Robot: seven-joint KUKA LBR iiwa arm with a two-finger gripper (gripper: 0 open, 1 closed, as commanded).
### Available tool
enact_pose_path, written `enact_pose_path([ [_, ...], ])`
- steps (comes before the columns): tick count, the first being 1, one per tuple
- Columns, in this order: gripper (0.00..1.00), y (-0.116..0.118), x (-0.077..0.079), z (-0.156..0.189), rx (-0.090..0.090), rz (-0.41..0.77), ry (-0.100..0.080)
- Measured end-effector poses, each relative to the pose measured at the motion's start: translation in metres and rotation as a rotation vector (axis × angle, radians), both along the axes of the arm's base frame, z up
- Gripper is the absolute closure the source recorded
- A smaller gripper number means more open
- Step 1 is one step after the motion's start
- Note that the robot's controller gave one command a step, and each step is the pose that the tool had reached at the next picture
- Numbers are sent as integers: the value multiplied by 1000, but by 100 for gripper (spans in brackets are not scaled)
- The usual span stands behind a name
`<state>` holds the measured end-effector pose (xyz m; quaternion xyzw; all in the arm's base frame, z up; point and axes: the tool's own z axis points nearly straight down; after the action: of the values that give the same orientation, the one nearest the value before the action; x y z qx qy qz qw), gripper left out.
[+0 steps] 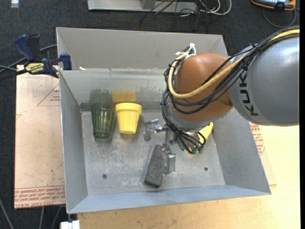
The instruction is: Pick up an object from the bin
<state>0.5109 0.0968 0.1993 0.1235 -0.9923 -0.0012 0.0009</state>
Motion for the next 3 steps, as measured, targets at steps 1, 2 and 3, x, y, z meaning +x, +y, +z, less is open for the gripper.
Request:
enact_pose_path([
  [1,0,4,7,-20,1,61,-14],
  [2,0,-7,-8,-59,1,209,2],
  [3,0,-11,-10,-62,0,254,2],
])
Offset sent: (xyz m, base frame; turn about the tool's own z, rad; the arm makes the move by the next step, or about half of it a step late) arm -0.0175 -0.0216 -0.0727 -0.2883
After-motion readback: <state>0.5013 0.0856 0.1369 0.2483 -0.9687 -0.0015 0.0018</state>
